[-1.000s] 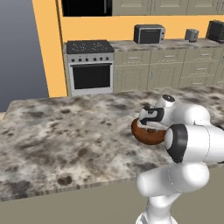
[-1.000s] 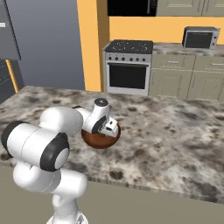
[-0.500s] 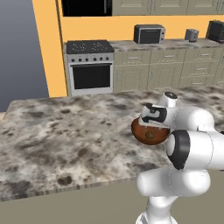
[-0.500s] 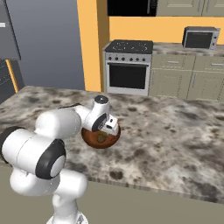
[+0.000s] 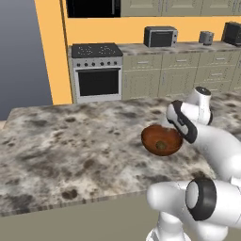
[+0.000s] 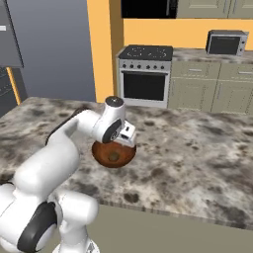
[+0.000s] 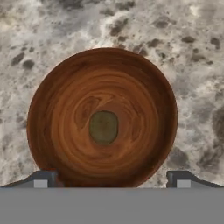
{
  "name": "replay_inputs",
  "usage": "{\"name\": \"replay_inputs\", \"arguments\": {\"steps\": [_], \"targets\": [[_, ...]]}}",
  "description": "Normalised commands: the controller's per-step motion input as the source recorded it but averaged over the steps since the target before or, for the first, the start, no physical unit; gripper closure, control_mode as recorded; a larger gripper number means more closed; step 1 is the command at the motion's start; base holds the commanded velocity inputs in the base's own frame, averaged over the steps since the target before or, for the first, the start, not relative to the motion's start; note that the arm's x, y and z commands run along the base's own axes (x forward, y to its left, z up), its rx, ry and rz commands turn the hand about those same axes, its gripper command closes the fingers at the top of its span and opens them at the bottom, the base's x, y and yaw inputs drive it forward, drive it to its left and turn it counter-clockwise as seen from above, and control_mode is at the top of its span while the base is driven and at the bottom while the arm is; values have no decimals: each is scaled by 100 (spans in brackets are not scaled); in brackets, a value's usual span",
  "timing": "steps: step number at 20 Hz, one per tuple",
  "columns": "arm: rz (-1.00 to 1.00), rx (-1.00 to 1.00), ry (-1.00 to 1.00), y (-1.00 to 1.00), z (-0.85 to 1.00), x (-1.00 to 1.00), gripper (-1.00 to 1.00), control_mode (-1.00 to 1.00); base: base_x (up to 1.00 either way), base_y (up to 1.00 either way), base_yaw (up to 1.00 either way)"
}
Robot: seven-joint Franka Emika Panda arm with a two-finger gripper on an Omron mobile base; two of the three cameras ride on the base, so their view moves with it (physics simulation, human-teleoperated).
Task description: Retrieve the kiwi and mango from the fridge and place them into the bowl on the dining table.
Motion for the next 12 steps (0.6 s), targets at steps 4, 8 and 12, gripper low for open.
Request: {"name": "replay_inputs", "arguments": {"steps": [4, 8, 12], "targets": [[8, 0, -16, 0, 92, -89, -100, -100, 0, 0, 0], [16, -7, -19, 14, 90, -84, -100, -100, 0, 0, 0], [15, -15, -17, 39, 87, -71, -100, -100, 0, 0, 0]]}}
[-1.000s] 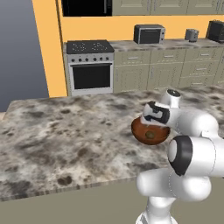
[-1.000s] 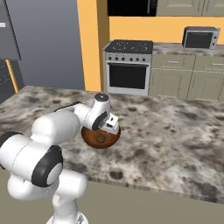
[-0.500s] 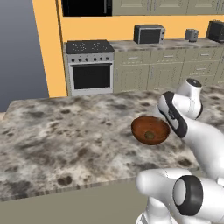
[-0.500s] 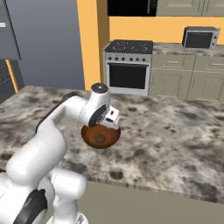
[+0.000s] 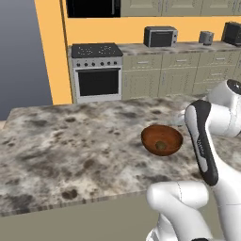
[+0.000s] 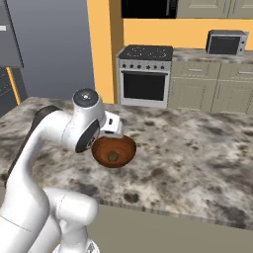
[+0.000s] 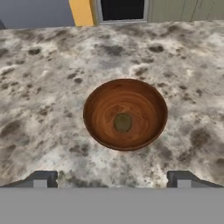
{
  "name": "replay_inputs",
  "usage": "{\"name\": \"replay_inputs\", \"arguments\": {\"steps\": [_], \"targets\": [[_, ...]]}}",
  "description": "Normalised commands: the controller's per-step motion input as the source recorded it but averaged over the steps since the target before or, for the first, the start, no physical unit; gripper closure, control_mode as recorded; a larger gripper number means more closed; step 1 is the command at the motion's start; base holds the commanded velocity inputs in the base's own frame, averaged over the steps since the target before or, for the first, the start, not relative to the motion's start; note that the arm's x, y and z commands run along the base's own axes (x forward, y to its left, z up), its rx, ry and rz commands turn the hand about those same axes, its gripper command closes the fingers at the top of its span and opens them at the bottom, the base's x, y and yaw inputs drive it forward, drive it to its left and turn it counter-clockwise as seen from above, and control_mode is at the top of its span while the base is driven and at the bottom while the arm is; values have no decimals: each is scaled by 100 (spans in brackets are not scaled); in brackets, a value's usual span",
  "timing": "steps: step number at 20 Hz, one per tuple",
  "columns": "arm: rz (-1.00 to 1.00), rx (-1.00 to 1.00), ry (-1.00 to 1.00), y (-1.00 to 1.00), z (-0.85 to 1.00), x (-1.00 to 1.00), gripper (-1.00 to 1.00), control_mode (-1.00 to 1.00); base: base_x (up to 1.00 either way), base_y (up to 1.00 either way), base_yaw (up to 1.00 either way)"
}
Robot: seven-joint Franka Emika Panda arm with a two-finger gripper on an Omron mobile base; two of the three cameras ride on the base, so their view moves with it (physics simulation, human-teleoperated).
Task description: Retrieve the kiwi and mango from the fridge and place them into the bowl on the dining table.
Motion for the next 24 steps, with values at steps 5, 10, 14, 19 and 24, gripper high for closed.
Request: {"name": "replay_inputs", "arguments": {"steps": [5, 10, 14, 19, 24], "targets": [[12, -24, -10, 75, 78, -53, -100, -100, 0, 0, 0], [9, -23, -7, 61, 52, -61, -100, -100, 0, 0, 0], [0, -4, -3, -4, 0, -77, -100, -100, 0, 0, 0], [0, 0, 0, -24, -23, -72, -100, -100, 0, 0, 0], [0, 0, -1, -14, -5, -47, -100, -100, 0, 0, 0]]}}
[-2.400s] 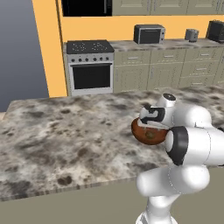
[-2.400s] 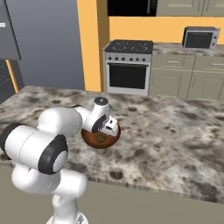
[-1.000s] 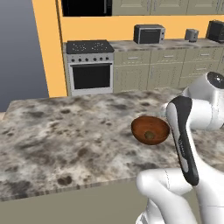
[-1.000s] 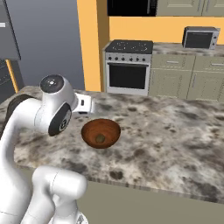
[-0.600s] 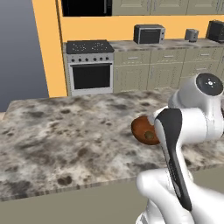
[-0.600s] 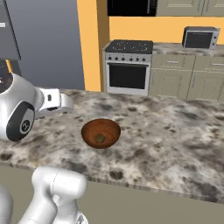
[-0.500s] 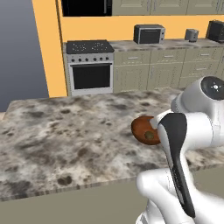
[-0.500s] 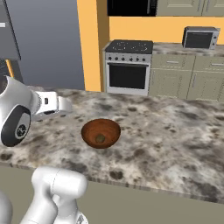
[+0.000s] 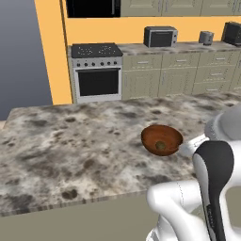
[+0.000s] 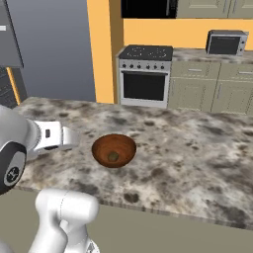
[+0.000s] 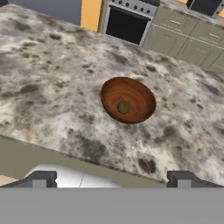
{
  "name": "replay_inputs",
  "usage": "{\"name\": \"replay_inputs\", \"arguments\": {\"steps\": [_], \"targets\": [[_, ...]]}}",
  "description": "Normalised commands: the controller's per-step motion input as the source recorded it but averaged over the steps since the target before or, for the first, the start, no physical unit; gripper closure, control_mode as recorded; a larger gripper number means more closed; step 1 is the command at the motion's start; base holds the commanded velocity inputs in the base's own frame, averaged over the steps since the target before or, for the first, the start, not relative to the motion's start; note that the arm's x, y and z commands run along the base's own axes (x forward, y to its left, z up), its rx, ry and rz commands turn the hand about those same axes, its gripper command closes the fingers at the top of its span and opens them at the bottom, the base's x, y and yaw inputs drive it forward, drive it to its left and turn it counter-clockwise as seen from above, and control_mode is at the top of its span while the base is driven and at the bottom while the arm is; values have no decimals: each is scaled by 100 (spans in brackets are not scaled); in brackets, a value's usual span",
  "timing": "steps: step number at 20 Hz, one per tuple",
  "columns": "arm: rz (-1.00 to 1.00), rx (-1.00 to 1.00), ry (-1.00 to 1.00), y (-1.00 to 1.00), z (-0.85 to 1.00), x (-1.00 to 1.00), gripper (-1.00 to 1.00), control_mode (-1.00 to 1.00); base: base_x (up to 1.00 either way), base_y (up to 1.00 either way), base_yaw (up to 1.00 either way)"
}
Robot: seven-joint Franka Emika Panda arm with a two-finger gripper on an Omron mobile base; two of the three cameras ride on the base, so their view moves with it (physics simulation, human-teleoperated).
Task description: Retrieve the kiwi and mango from the fridge and place them into the bowl on the dining table.
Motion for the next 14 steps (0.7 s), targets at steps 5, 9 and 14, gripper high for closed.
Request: {"name": "replay_inputs", "arguments": {"steps": [5, 9, 14], "targets": [[0, 3, -3, -38, 0, -3, -100, -100, 0, 0, 0], [0, 3, 0, -21, -1, 0, -100, 100, 0, -9, 0], [0, 0, 0, 0, 0, 0, -100, 100, 0, -1, 0]]}}
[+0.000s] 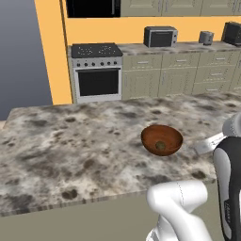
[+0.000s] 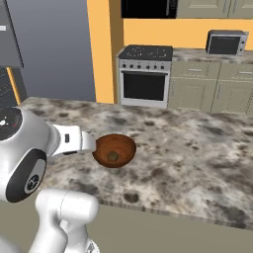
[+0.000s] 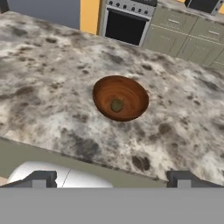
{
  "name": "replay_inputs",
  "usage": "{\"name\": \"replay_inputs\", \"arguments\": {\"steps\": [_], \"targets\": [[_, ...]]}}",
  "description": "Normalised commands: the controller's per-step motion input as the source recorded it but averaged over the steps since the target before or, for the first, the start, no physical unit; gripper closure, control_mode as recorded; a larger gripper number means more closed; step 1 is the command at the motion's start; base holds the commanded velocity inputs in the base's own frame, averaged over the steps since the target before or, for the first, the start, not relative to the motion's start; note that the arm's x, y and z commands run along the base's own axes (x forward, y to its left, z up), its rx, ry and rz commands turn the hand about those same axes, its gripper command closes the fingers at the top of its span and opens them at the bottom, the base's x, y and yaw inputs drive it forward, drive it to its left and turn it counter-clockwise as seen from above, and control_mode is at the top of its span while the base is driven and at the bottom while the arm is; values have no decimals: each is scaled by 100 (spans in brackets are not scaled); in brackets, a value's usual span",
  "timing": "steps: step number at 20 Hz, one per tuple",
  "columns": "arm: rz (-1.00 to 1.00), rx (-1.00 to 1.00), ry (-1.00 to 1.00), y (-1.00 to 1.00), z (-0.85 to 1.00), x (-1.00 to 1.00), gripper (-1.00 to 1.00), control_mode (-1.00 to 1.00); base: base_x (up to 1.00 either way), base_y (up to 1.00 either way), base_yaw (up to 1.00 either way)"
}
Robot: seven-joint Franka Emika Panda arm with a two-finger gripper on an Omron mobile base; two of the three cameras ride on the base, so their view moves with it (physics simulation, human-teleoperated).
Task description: Retrieve the kiwi and mango from the fridge and place them into the bowl on the dining table.
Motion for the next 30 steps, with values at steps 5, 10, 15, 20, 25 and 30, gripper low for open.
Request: {"name": "replay_inputs", "arguments": {"steps": [5, 10, 15, 20, 25, 30], "targets": [[0, 0, 0, 0, 0, 0, -100, 100, -57, 13, 0], [0, 0, 0, 0, 0, 0, -100, 100, -34, 91, 3], [0, 0, 0, 0, 0, 0, -100, 100, 3, 100, 0], [0, 0, 0, 0, 0, 0, -100, 100, 27, 100, 0], [0, 0, 0, 0, 0, 0, -100, 100, 26, 100, 0], [0, 0, 0, 0, 0, 0, -100, 100, 30, 100, 0]]}}
